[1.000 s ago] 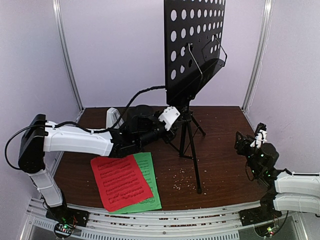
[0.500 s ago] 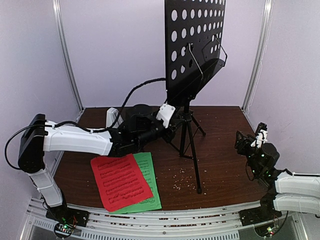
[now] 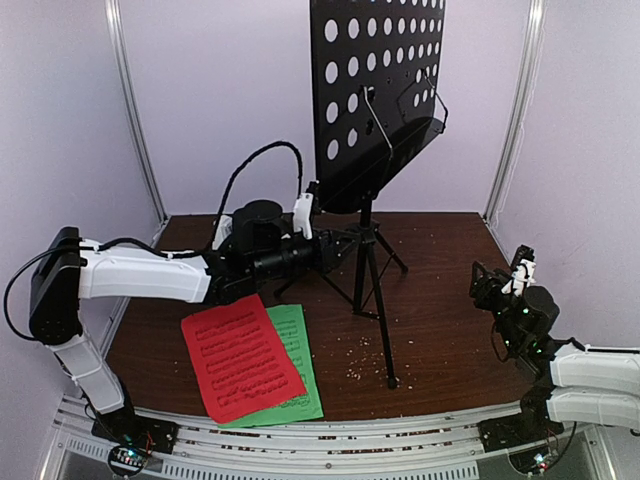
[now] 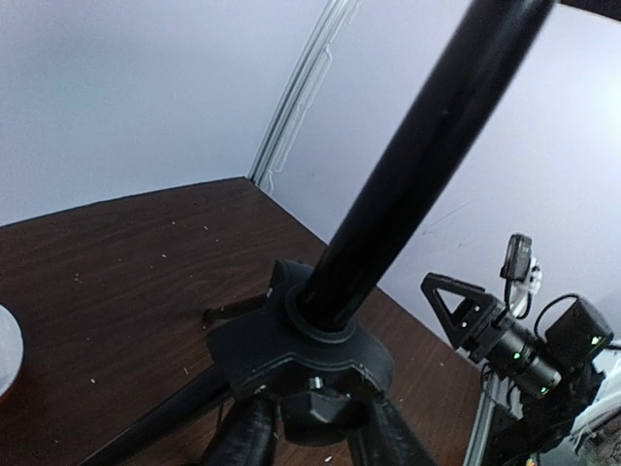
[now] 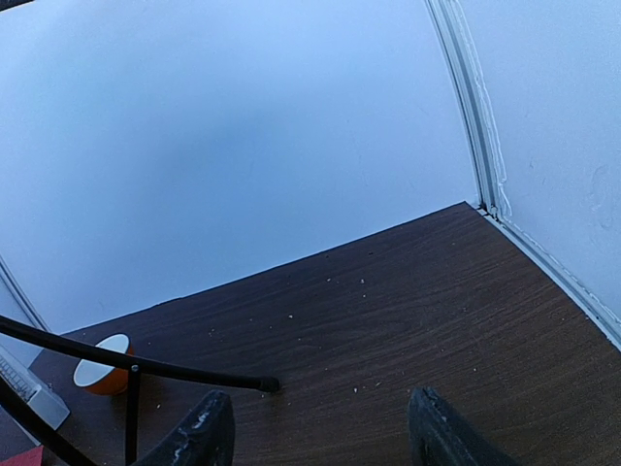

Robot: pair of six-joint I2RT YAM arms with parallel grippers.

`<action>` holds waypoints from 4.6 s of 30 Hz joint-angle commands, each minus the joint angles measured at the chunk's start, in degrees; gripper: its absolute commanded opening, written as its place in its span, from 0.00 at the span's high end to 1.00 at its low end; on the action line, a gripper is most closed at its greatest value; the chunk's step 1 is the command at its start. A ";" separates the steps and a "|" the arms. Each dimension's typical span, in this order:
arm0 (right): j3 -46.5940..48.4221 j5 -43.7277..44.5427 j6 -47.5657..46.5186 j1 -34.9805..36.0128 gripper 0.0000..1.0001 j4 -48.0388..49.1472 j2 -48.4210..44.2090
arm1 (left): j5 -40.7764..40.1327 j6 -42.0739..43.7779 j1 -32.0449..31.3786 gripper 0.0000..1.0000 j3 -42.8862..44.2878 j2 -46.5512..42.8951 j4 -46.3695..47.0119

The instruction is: Pack up the instrument practice props

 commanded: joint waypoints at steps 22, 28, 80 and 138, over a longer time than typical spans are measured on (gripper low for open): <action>-0.37 1.47 0.81 -0.16 0.33 0.27 -0.73 | -8.43 41.31 -4.01 0.38 -3.53 -5.18 1.18; -0.38 1.26 0.94 -0.22 0.33 0.30 -0.75 | -15.12 46.22 -5.42 0.45 -2.23 -4.13 -1.16; -0.03 1.77 1.33 -0.15 0.32 -0.29 -0.55 | -7.17 26.49 -3.14 0.95 5.21 -0.74 -8.82; 25.03 -2.01 6.55 30.88 0.25 -26.70 15.47 | 29.01 43.20 24.16 0.35 -15.03 1.91 -3.66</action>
